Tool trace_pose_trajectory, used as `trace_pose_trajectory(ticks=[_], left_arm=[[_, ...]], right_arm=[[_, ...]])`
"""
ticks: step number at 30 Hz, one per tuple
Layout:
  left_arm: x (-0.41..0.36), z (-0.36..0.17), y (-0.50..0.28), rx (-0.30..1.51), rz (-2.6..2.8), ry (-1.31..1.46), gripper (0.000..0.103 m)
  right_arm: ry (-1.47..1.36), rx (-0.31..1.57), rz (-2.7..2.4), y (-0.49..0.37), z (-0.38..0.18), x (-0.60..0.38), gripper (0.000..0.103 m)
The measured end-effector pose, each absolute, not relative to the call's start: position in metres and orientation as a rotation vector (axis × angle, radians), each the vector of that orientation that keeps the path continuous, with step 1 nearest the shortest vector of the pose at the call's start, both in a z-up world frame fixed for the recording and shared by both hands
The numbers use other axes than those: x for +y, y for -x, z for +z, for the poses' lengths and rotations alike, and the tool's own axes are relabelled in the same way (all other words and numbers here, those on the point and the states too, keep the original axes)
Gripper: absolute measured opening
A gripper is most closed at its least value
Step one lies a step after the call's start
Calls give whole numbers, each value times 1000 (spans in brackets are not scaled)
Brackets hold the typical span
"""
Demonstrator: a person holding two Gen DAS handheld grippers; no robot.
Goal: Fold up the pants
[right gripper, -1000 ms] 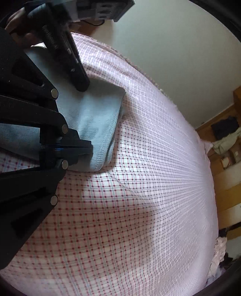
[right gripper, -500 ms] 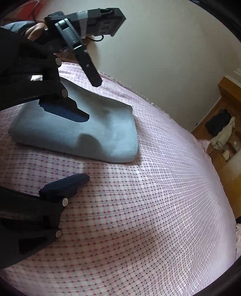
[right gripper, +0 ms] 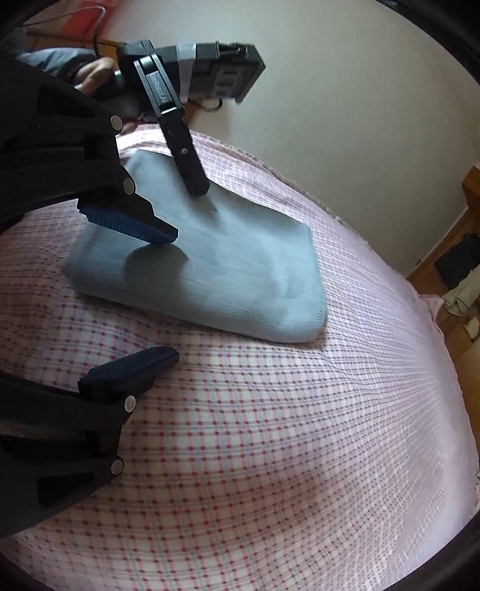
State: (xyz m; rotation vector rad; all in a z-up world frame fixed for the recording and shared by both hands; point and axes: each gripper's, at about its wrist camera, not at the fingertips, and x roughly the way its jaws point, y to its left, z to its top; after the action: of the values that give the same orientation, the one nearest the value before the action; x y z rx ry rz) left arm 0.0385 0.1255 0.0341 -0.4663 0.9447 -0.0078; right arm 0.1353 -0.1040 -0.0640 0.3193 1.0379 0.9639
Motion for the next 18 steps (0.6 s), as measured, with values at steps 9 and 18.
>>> trace_pose_trajectory(ticks=[9,18], left_arm=[[138,8,-29,922,-102,643,103],[124,15,-27,929,-156,602,81]], right_arm=[[-382,1026,978,-125,-87,-113,56],[-518,1128,1121,-122,-99,-120,56]])
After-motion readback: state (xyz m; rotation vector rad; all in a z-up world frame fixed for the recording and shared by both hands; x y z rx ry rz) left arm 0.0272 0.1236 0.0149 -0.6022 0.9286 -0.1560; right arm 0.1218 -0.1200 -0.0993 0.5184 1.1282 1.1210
